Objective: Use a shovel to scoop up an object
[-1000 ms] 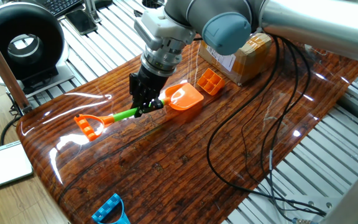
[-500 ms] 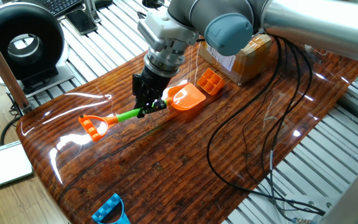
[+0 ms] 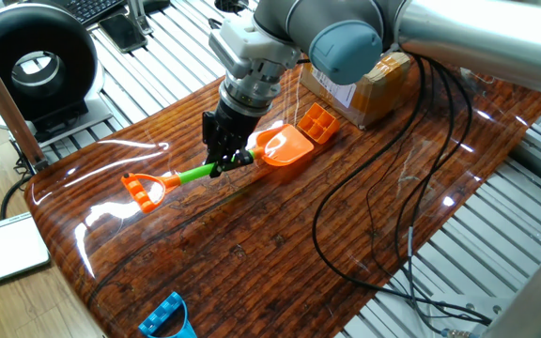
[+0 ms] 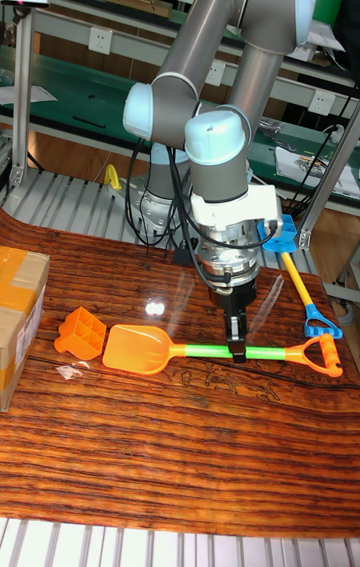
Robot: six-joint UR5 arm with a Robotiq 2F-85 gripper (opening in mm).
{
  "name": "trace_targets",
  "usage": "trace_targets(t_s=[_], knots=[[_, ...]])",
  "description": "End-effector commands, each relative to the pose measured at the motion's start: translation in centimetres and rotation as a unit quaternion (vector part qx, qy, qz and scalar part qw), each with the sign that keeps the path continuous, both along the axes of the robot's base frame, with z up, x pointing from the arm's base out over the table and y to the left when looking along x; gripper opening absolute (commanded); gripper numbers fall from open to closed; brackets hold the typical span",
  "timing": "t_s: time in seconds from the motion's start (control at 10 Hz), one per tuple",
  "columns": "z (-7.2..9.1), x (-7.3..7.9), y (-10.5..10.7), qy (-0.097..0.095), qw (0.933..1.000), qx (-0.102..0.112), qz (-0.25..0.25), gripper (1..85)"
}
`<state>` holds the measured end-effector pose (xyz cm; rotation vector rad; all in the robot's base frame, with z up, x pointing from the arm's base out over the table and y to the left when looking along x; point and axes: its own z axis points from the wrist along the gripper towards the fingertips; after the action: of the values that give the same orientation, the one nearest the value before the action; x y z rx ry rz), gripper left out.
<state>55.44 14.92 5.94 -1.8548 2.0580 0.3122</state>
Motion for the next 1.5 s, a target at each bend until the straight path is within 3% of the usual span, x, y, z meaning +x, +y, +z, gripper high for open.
trace_targets(t_s=[0.0,0.9,1.4], knots=[[0.41,-0.08,-0.12,-0.001,0.9999,0.013,0.001,1.3],[0.78,-0.17,0.31,-0.003,0.9997,0.025,0.007,1.3],[0.47,-0.52,-0.25,-0.002,0.9997,0.011,0.022,1.3]])
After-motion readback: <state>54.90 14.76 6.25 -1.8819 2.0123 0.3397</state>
